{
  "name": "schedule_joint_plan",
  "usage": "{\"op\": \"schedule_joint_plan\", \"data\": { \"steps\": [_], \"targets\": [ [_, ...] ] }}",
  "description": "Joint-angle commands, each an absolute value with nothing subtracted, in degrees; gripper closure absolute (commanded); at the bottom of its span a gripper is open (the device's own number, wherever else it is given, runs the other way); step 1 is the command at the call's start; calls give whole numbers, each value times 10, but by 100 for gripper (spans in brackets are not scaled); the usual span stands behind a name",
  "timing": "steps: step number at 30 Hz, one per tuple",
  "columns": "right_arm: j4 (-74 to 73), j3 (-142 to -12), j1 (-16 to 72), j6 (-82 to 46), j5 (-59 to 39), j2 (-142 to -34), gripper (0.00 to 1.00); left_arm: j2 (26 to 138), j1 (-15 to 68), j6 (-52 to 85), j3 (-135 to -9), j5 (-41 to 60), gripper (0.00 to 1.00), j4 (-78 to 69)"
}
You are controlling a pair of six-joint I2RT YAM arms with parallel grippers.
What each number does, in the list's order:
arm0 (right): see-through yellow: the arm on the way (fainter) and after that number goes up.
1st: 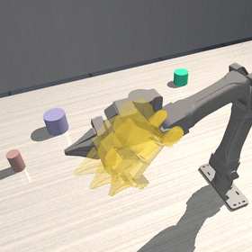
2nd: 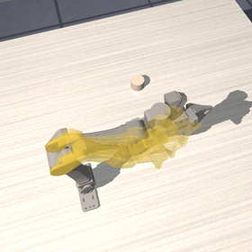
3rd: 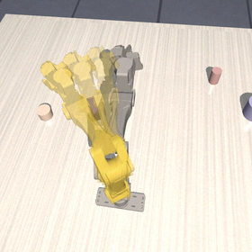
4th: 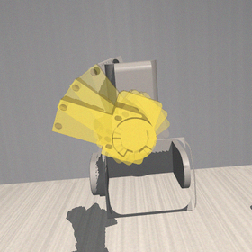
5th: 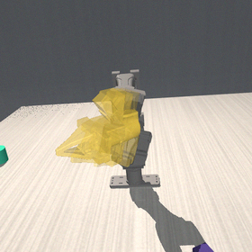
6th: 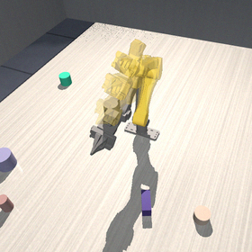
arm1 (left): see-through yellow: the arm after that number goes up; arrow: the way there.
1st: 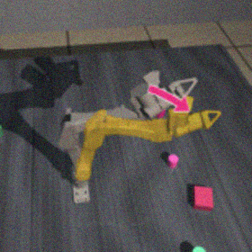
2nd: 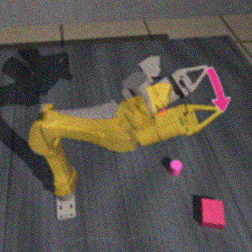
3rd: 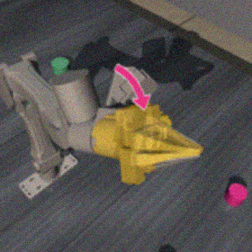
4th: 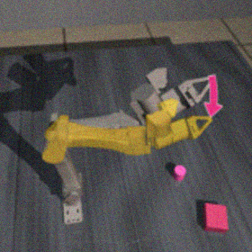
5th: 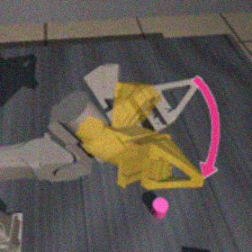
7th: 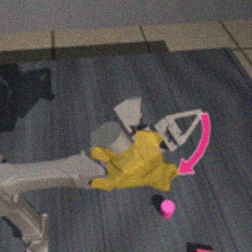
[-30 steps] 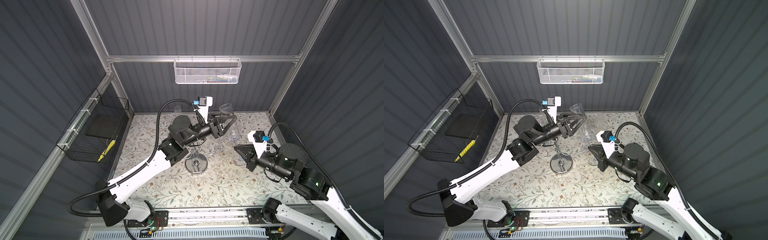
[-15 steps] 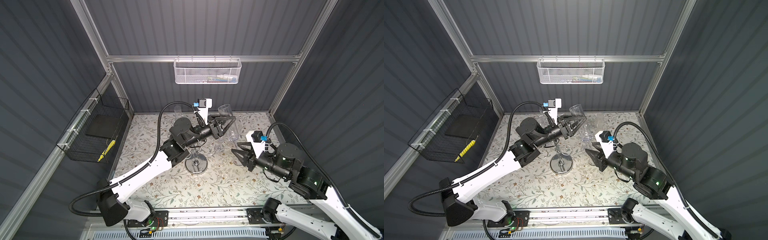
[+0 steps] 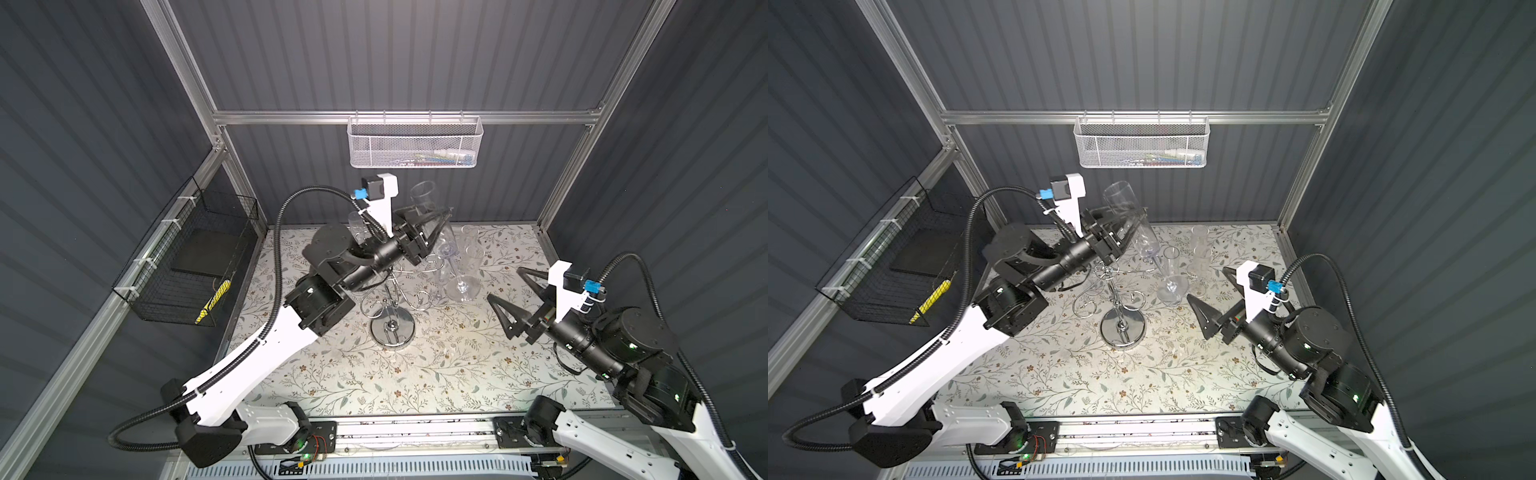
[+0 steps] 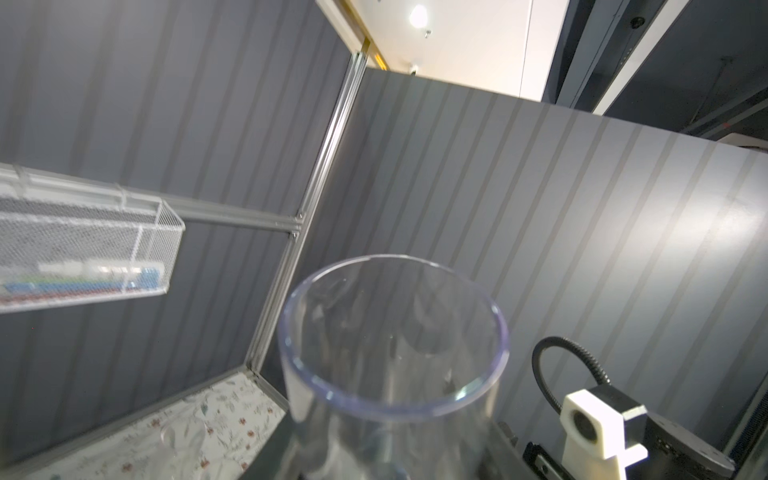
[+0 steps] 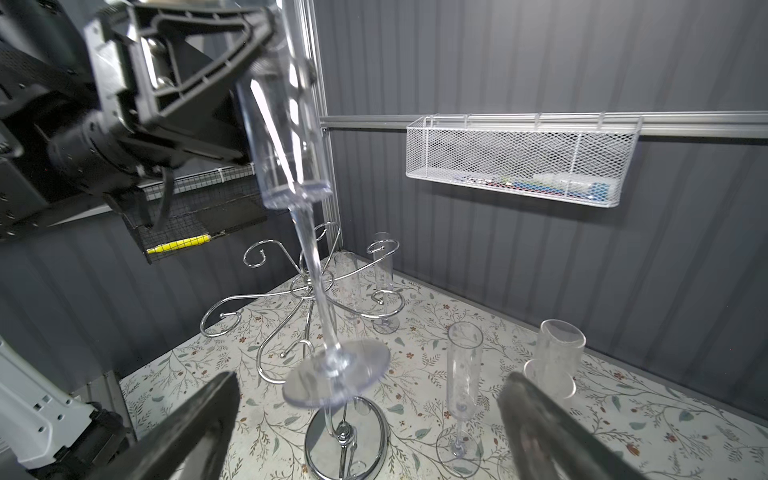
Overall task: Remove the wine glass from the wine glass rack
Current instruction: 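Carry and lower the flute beside the standing flutes with the left gripper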
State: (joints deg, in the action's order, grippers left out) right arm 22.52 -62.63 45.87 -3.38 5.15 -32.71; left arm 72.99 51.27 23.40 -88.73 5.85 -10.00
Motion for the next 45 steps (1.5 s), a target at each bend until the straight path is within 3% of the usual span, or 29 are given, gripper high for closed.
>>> {"op": "schedule_joint_plan", "data": {
  "steps": [1,12,21,28,45],
  "targets": [
    [220,-633,462,-31,72,-321,1,712,510,143,-940,28,54,-54],
    [238,-630,461,-33,68,-329,1,654,510,-65,-977,-98,55,21],
    [238,-630,461,-36,58,-347,1,608,511,-220,-959,-263,56,30],
    [232,-629,461,-35,51,-356,1,594,510,-279,-949,-367,53,41],
    [226,-615,461,-37,36,-363,1,602,476,-279,-915,-388,52,42]
  ]
}}
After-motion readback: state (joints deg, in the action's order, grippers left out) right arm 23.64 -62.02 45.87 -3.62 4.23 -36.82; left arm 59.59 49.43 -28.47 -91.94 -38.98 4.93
